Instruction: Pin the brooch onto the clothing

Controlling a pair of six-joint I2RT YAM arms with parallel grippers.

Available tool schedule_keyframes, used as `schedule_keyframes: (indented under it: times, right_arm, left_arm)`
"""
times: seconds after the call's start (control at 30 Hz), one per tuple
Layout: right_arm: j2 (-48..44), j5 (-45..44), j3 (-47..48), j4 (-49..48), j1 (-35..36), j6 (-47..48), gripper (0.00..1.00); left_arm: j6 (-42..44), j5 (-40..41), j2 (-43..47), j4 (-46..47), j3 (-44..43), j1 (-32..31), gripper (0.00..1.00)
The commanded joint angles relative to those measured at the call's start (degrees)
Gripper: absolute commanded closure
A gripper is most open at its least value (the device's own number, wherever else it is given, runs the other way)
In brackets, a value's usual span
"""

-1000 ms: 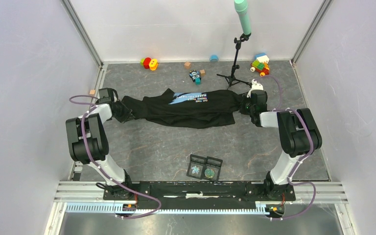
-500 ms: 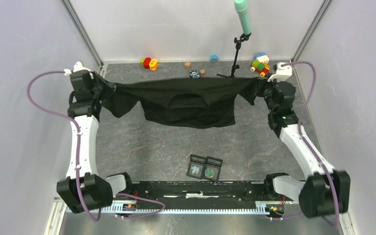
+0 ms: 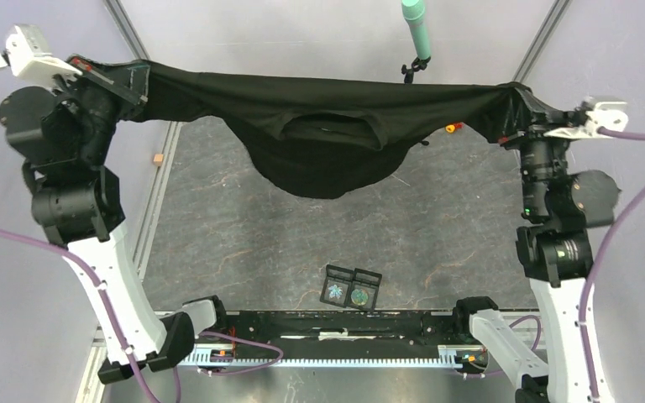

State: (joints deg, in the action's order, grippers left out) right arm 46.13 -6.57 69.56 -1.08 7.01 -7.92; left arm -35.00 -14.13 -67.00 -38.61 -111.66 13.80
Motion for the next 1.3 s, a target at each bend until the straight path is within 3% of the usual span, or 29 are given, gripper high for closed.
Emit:
schedule_keyframes:
  times: [0.0, 0.33, 0.6, 0.73, 0.87, 1.0, 1.13, 1.2, 1.27]
  right_arm:
    - [-2.2, -0.3, 5.3, 3.9, -0.4, 1.9, 1.0]
    - [-0.6, -2.0, 3.3, 3.1, -0.4, 1.7, 1.0]
    - [7.7, -1.4, -2.9, -6.2, -0.4, -0.7, 1.0]
    - [16.2, 1.0, 0.5, -10.2, -0.4, -2.0, 1.0]
    - [23.7, 4.3, 8.5, -11.8, -0.4, -2.6, 1.0]
    - [26.7, 5.1, 16.5, -12.1, -0.5, -2.3, 1.0]
    - [24.5, 5.8, 15.2, -12.5, -0.4, -1.8, 1.0]
    - [21.2, 6.0, 9.5, -12.9, -0.5, -1.7, 1.0]
    - [16.2, 4.6, -1.2, -13.5, -0.4, -2.1, 1.0]
  left_arm:
    - [-0.3, -4.3, -1.7, -4.4, -8.9, 0.7, 0.98]
    - [-1.5, -9.9, -6.6, -2.0, -5.9, 0.6, 0.98]
    - [1.5, -10.7, -16.2, 0.1, -4.5, 0.6, 0.98]
    - [1.9, -12.8, -23.7, 0.6, -10.9, 0.6, 0.98]
    - [0.9, -14.7, -30.9, -0.4, -24.1, 0.6, 0.98]
    - [-1.4, -15.9, -34.3, 1.0, -32.7, 0.7, 0.98]
    - [-1.8, -17.1, -31.5, 4.3, -28.3, 0.7, 0.98]
    - [-0.8, -17.1, -27.9, 5.6, -21.9, 0.7, 0.98]
    - [0.6, -17.1, -21.4, 6.9, -10.1, 0.5, 0.98]
